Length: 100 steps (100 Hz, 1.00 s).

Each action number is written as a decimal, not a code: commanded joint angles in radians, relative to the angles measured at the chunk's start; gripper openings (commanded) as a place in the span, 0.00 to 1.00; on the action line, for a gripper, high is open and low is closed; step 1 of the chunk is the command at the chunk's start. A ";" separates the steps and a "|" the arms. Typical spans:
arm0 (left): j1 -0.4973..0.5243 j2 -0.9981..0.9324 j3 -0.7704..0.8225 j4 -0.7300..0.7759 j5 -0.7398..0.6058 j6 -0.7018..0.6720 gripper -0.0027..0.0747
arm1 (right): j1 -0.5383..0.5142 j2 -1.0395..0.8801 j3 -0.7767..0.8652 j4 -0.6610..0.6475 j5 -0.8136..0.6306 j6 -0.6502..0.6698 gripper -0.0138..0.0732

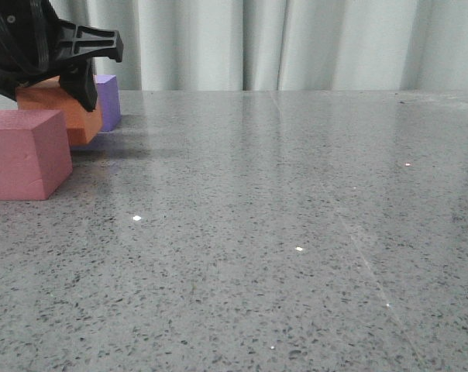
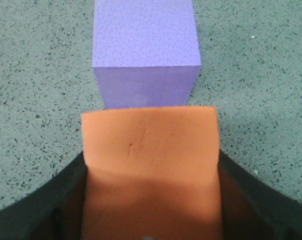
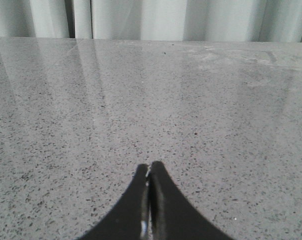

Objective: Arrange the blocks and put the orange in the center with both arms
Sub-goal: 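Lower the orange cube between the purple and pink cubes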

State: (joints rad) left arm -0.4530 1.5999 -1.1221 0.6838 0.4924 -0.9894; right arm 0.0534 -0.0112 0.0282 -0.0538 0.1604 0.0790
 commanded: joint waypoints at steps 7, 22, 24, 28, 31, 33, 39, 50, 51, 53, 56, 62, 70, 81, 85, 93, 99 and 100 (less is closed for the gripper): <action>0.002 -0.029 -0.024 0.020 -0.039 0.001 0.36 | -0.005 -0.020 -0.014 0.003 -0.085 -0.006 0.09; 0.002 -0.022 -0.023 0.020 -0.037 0.001 0.40 | -0.005 -0.020 -0.014 0.003 -0.085 -0.006 0.09; 0.002 -0.019 -0.023 0.020 -0.037 0.001 0.40 | -0.005 -0.020 -0.014 0.003 -0.085 -0.006 0.09; 0.002 -0.014 -0.023 0.020 -0.037 0.003 0.40 | -0.005 -0.020 -0.014 0.003 -0.085 -0.006 0.09; 0.002 -0.010 -0.023 0.020 -0.037 0.007 0.41 | -0.005 -0.020 -0.014 0.003 -0.085 -0.006 0.09; 0.002 -0.007 -0.023 0.020 -0.037 0.009 0.41 | -0.005 -0.020 -0.014 0.003 -0.085 -0.006 0.09; 0.002 0.001 -0.023 0.014 -0.037 0.016 0.43 | -0.005 -0.020 -0.014 0.003 -0.085 -0.006 0.09; 0.000 0.005 -0.023 0.012 -0.039 0.021 0.63 | -0.005 -0.020 -0.014 0.003 -0.085 -0.006 0.09; 0.000 0.005 -0.023 0.012 -0.040 0.021 0.66 | -0.005 -0.020 -0.014 0.003 -0.085 -0.006 0.09; 0.000 0.005 -0.023 0.012 -0.042 0.021 0.72 | -0.005 -0.020 -0.014 0.003 -0.085 -0.006 0.09; 0.000 0.005 -0.023 0.010 -0.043 0.021 0.79 | -0.005 -0.020 -0.014 0.003 -0.085 -0.006 0.09; 0.000 0.005 -0.027 0.001 -0.038 0.021 0.91 | -0.005 -0.020 -0.014 0.003 -0.085 -0.006 0.09; 0.000 0.005 -0.027 -0.007 -0.034 0.021 0.95 | -0.005 -0.020 -0.014 0.003 -0.085 -0.006 0.09; 0.000 0.003 -0.027 -0.011 -0.009 0.021 0.95 | -0.005 -0.020 -0.014 0.003 -0.085 -0.006 0.09; 0.000 -0.002 -0.027 -0.011 0.000 0.023 0.94 | -0.005 -0.020 -0.014 0.003 -0.085 -0.006 0.09; 0.000 -0.022 -0.027 -0.011 0.007 0.027 0.91 | -0.005 -0.020 -0.014 0.003 -0.085 -0.006 0.09; 0.000 -0.049 -0.027 -0.011 0.007 0.037 0.89 | -0.005 -0.020 -0.014 0.003 -0.085 -0.006 0.09; 0.000 -0.052 -0.027 -0.011 0.007 0.037 0.88 | -0.005 -0.020 -0.014 0.003 -0.085 -0.006 0.09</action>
State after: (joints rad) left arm -0.4530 1.6263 -1.1221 0.6593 0.5219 -0.9623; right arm 0.0534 -0.0112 0.0282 -0.0538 0.1604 0.0790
